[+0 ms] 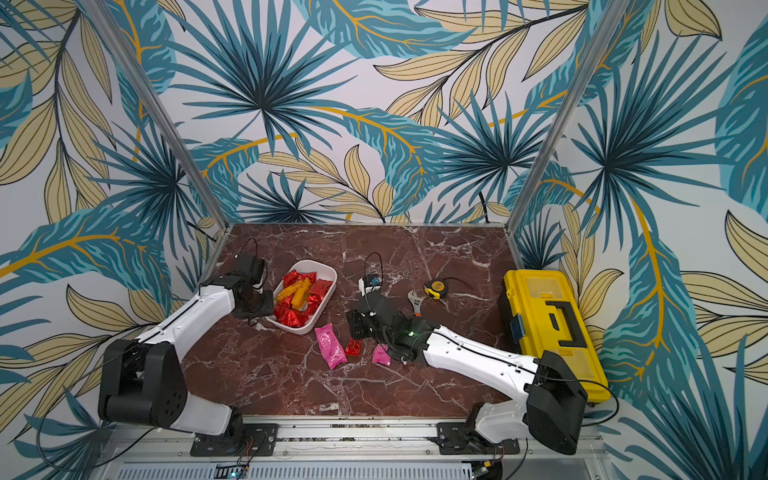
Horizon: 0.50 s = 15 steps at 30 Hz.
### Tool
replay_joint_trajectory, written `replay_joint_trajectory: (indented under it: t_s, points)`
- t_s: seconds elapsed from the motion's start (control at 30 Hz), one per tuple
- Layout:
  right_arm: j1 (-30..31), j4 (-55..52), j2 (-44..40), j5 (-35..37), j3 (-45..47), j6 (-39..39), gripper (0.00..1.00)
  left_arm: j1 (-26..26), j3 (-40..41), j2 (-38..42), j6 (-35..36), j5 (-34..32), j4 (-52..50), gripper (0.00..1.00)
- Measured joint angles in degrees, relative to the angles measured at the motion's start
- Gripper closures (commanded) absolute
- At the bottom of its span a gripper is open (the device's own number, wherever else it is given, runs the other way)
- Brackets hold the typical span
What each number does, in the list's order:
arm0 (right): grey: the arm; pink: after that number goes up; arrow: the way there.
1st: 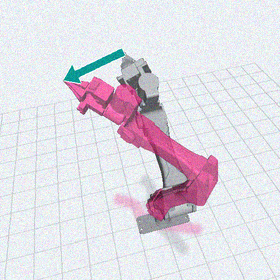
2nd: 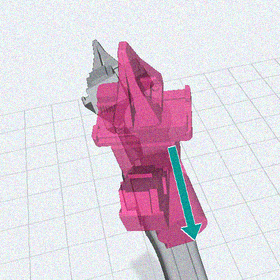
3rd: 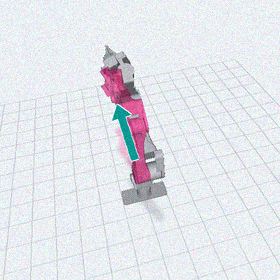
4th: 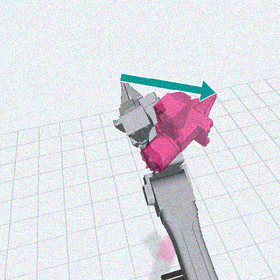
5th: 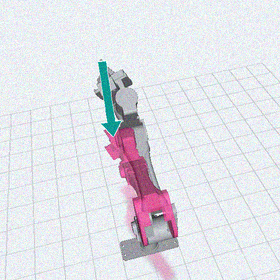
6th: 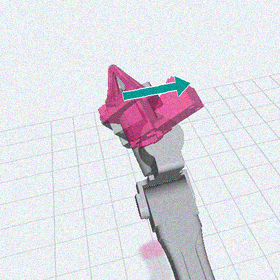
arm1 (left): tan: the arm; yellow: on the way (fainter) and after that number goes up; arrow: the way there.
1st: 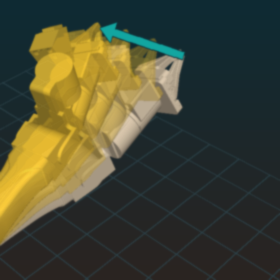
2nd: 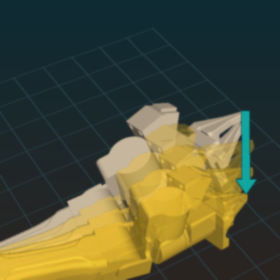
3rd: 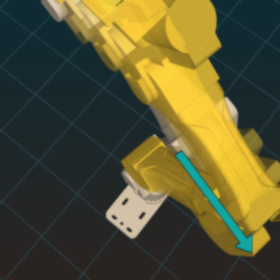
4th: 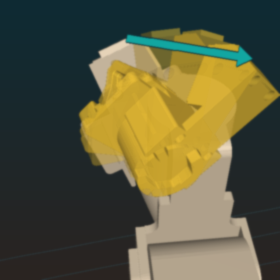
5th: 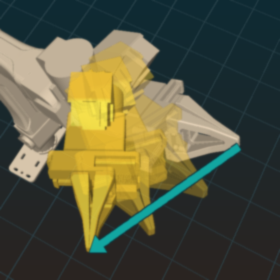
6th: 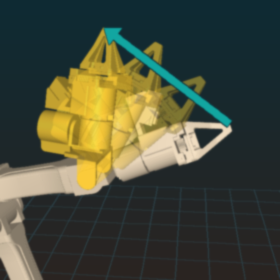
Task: Take the tea bags out of the storage box
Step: Adjust the storage box at the center of the board.
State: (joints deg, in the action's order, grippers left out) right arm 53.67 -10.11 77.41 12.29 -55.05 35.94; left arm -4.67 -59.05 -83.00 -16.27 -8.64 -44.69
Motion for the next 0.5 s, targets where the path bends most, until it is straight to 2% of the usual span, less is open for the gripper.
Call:
replay_joint_trajectory:
  t_s: [0.17, 0.27, 0.4, 0.5]
  points:
    - [0.0, 0.0, 0.0, -0.15, 0.0, 0.02, 0.54, -1.05, -0.02, 6.86, -0.02, 0.59, 0.46, 0.49]
    - [0.0, 0.0, 0.02, -0.33, 0.0, 0.22, 0.54, -4.85, -0.11, 8.87, -0.04, 2.51, 1.27, 0.49]
    - [0.0, 0.02, 0.52, -0.63, 0.0, 1.14, 0.54, -10.29, -0.13, 5.55, -0.02, 6.6, 2.97, 0.48]
    - [0.0, 0.0, 0.79, -0.79, 0.0, 2.01, 0.54, -11.43, -0.13, 0.81, 0.02, 8.31, 4.22, 0.48]
